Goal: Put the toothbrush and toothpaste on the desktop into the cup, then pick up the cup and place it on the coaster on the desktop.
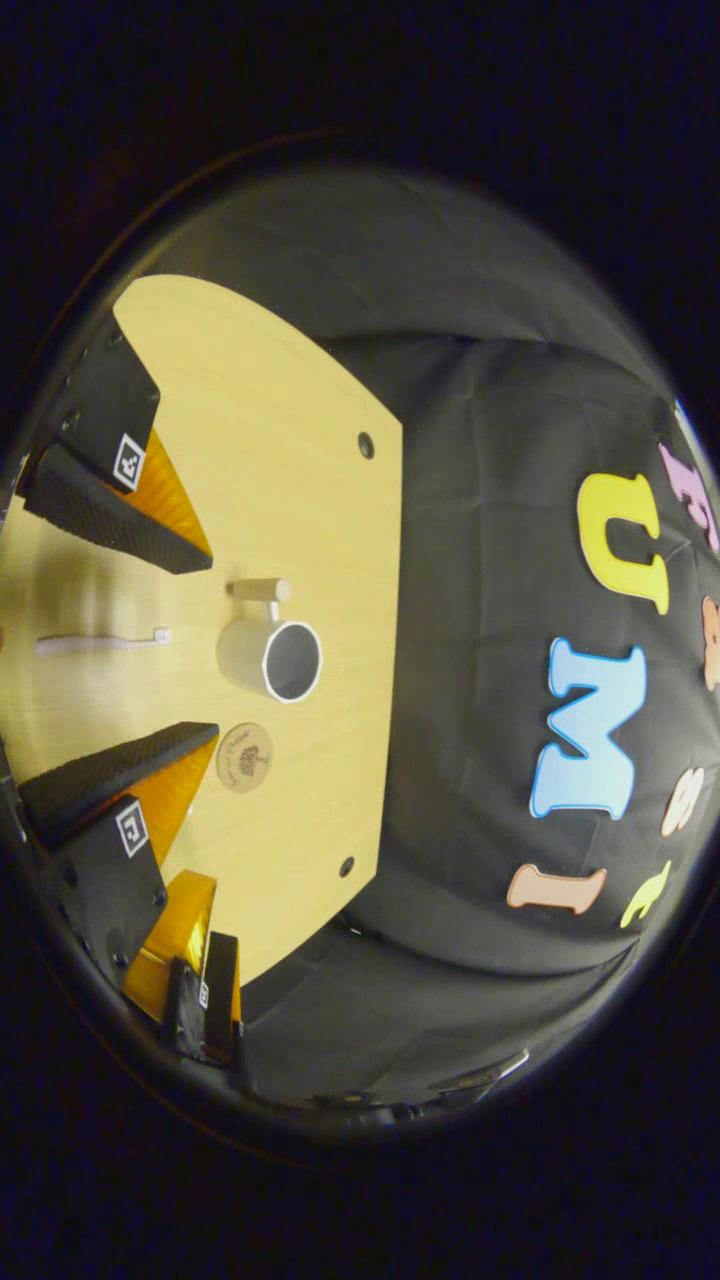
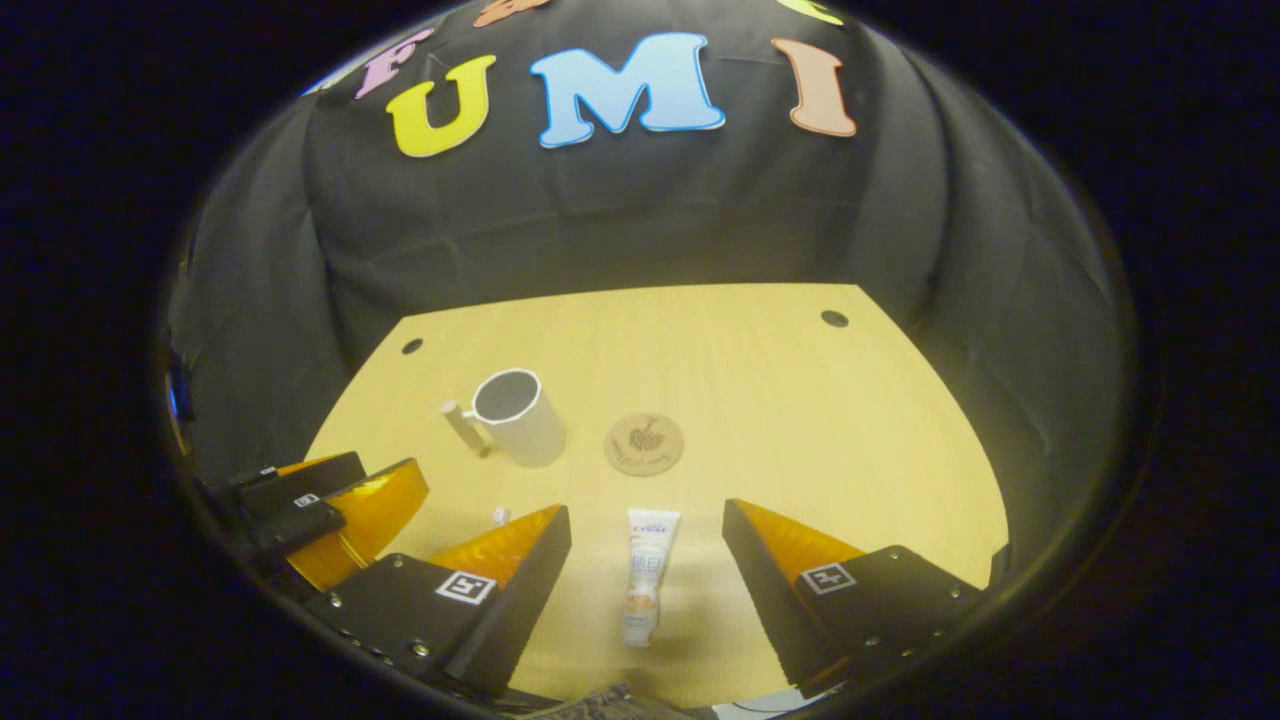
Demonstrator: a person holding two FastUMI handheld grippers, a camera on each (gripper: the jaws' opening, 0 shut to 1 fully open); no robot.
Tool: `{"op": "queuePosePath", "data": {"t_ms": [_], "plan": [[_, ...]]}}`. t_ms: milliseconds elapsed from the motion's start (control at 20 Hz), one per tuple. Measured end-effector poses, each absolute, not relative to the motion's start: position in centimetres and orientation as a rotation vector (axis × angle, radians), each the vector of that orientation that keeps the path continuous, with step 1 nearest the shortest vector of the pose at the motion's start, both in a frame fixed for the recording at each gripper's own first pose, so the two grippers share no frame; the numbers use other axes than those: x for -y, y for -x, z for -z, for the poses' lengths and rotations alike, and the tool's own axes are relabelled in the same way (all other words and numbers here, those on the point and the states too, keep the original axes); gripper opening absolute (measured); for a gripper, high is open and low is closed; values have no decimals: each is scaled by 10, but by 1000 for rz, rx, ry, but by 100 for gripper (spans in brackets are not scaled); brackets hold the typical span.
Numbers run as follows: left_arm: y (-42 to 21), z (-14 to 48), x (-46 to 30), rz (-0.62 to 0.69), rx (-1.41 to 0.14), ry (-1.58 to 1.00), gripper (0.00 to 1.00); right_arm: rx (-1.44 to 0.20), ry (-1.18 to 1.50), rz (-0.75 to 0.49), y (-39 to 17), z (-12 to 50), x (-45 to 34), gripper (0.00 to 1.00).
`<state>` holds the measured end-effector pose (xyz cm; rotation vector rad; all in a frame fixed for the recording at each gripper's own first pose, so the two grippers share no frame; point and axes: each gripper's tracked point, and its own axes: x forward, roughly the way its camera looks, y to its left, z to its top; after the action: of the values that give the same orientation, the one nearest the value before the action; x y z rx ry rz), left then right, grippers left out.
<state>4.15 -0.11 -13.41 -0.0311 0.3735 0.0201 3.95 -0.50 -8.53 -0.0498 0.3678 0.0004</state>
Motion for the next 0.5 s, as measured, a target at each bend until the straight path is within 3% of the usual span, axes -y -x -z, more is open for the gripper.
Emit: {"op": "queuePosePath", "data": {"t_ms": [300,350,400,500], "plan": [[-52,189,-8,-37,-557,48,100,-509,66,6,-58,130,7,95],[-52,201,-9,-37,-588,53,98,-533,68,8,-61,138,8,90],[-53,210,-7,-30,-619,64,98,-558,68,5,-64,146,7,95],[-52,231,-6,-21,-674,82,98,-610,70,0,-68,161,6,95]]}}
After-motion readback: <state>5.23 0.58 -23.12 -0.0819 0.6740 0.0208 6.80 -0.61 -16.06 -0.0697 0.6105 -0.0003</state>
